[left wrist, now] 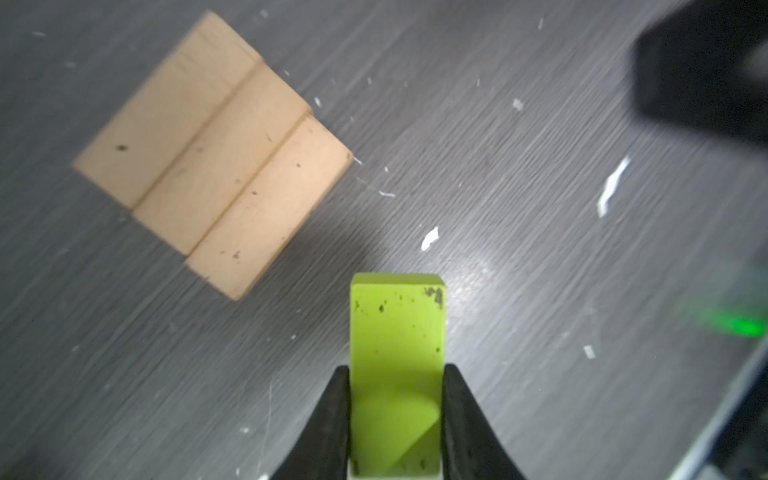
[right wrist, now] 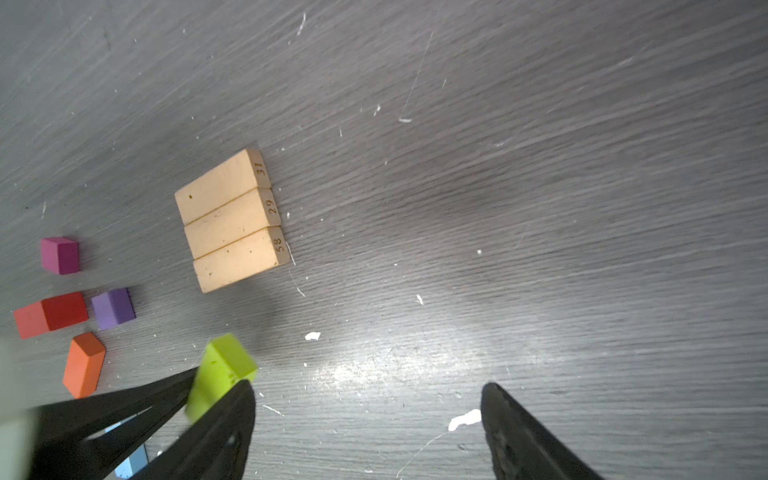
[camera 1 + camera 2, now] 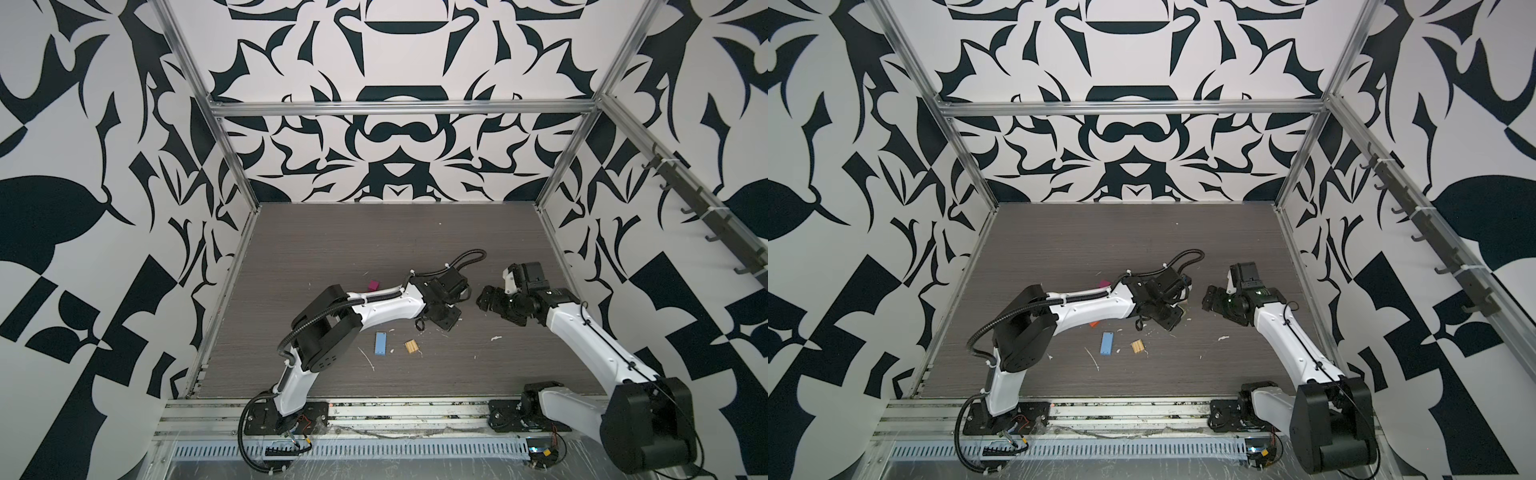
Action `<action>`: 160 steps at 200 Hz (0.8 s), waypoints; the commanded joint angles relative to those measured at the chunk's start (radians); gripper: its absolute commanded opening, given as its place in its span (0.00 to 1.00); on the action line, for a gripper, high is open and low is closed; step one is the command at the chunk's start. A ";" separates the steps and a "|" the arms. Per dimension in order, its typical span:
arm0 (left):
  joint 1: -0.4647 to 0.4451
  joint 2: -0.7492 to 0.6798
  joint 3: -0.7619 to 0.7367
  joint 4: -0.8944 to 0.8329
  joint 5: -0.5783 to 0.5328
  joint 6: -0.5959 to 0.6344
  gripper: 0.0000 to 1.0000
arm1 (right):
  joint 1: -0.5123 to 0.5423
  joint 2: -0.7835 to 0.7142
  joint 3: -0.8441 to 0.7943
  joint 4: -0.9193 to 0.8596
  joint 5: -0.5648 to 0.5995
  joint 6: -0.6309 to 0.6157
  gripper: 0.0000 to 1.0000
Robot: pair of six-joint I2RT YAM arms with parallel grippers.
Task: Build the wood block tower
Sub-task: 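Lift the lime block with the left gripper and carry it over the bars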
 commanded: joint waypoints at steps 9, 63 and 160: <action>0.007 -0.029 0.058 -0.013 -0.041 -0.208 0.00 | -0.005 -0.012 -0.018 0.037 -0.048 -0.022 0.89; 0.071 -0.023 0.065 0.016 -0.024 -0.481 0.00 | -0.006 -0.035 -0.042 0.077 -0.100 -0.029 0.89; 0.096 0.055 0.155 -0.055 -0.050 -0.757 0.00 | -0.005 -0.016 -0.021 0.070 -0.110 -0.020 0.89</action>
